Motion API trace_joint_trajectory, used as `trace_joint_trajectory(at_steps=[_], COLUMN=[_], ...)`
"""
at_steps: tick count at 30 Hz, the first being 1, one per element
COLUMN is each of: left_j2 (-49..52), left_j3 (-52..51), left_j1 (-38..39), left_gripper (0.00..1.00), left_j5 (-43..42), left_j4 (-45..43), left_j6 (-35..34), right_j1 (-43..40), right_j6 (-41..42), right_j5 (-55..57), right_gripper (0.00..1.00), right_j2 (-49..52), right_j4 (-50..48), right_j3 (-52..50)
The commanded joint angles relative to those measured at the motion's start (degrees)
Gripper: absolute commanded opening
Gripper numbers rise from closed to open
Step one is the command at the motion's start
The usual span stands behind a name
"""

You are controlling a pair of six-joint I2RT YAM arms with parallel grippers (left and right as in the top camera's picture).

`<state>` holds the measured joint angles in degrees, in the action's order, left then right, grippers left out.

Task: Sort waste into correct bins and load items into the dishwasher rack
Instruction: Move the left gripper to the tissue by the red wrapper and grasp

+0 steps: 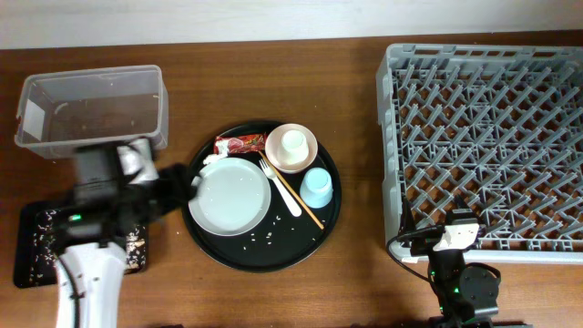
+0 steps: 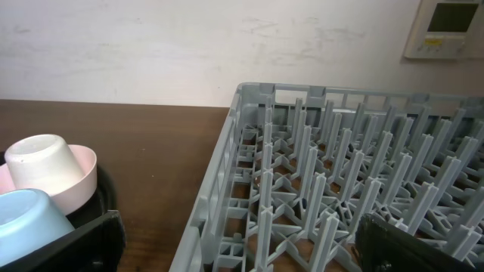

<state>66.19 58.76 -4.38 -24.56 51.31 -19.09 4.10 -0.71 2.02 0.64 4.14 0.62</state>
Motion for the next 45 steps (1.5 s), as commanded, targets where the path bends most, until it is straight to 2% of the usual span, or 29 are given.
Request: trace_joint_trajectory(at_steps=[1,4,7,10,13,21,32,36,45], left_j2=[1.4,6.2,11.9,17.7,22.4,33.6,41.6,42.6,42.6], left_j3=[4.6,11.3,16.0,17.0,17.0,17.0,17.0,17.0,17.0], left_j1=[10.2,16.8,18.4,18.5,18.5,18.5,18.5,18.5,18.5], left_gripper=[0.78,0.83,0.84,0.87,0.87,0.85,0.81,0.77,0.42], left_j5=[7.3,18.3,24.3,28.5,32.9,35.1,34.9,34.9,34.9], left_j4=[0.9,4.1,4.8,-1.7,-6.3,-18.7,-20.9,-20.9,-20.7], left_j6=[2.1,2.1,4.2,10.3,11.1,13.2,11.4,11.4,10.8], right_j1=[-0.4,-0.4,-0.4,-0.4,-0.4,-0.4,-0.4,-0.4,-0.4], right_j6=[-0.4,-0.4,-0.4,-0.4,-0.4,-0.4,-0.4,-0.4,-0.4], right_j5=[-0.1,-0.1,-0.1,-0.1,-0.1,-0.1,-0.1,-0.1,-0.1], right_gripper=[0.99,0.99,0.99,0.99,0.99,0.99,0.99,0.99,0.99], right_j2=[-0.4,-0.4,-0.4,-0.4,-0.4,-0.4,-0.4,-0.4,-0.4], right_j4=[0.4,0.4,0.4,0.4,0.4,0.4,0.4,0.4,0.4], right_j3=[-0.3,-0.3,-0.3,-0.3,-0.3,-0.3,-0.3,-0.3,-0.3])
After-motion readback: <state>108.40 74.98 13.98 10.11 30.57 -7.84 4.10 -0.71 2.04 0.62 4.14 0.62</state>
